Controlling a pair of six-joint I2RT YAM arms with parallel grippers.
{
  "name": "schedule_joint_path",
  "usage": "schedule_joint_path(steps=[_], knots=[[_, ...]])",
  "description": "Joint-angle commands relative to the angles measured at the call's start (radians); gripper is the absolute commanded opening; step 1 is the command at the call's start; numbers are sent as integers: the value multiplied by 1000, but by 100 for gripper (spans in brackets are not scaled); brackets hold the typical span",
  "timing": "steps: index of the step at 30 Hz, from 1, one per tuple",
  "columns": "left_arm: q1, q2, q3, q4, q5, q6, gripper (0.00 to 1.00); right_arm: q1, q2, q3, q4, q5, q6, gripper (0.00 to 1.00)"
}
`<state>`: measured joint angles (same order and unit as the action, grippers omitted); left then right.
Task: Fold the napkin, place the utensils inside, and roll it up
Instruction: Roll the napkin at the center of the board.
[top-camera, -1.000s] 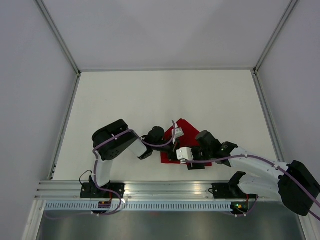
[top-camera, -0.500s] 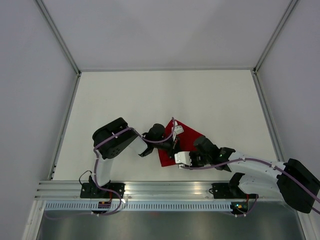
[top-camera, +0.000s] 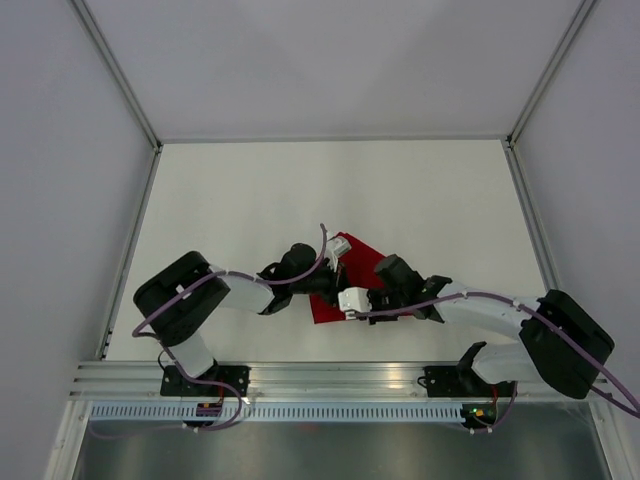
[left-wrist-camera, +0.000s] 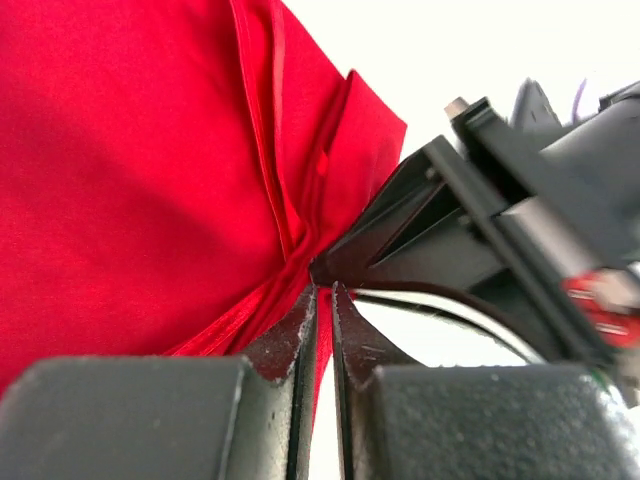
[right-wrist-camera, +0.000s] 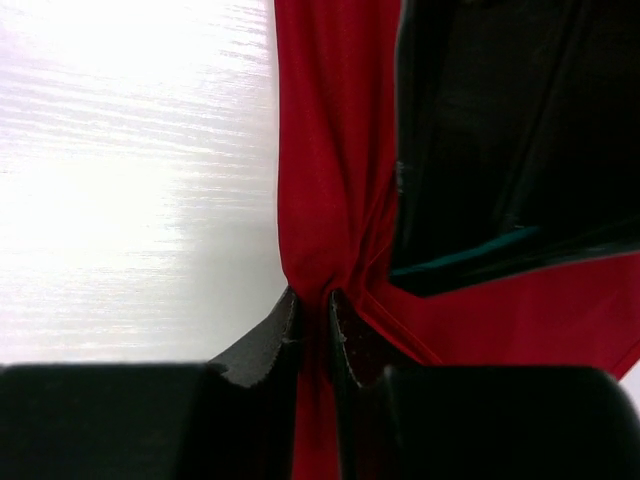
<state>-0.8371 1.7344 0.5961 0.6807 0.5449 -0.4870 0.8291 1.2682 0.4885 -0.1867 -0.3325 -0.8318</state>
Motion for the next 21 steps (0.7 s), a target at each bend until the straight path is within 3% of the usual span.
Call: schedule_joint_path(steps=[1, 7, 14, 21], knots=[[1, -105, -22, -61, -184, 77, 13, -54, 101, 41, -226, -91, -29, 3], [1, -260, -111, -38, -399, 103, 8, -162, 238, 183, -425, -226, -124, 2], [-29, -465, -251, -10, -614, 166, 3, -283, 526, 447, -715, -361, -294, 1], [-244, -533, -260, -76, -821, 375, 8, -341, 767, 654, -919, -413, -392, 1]])
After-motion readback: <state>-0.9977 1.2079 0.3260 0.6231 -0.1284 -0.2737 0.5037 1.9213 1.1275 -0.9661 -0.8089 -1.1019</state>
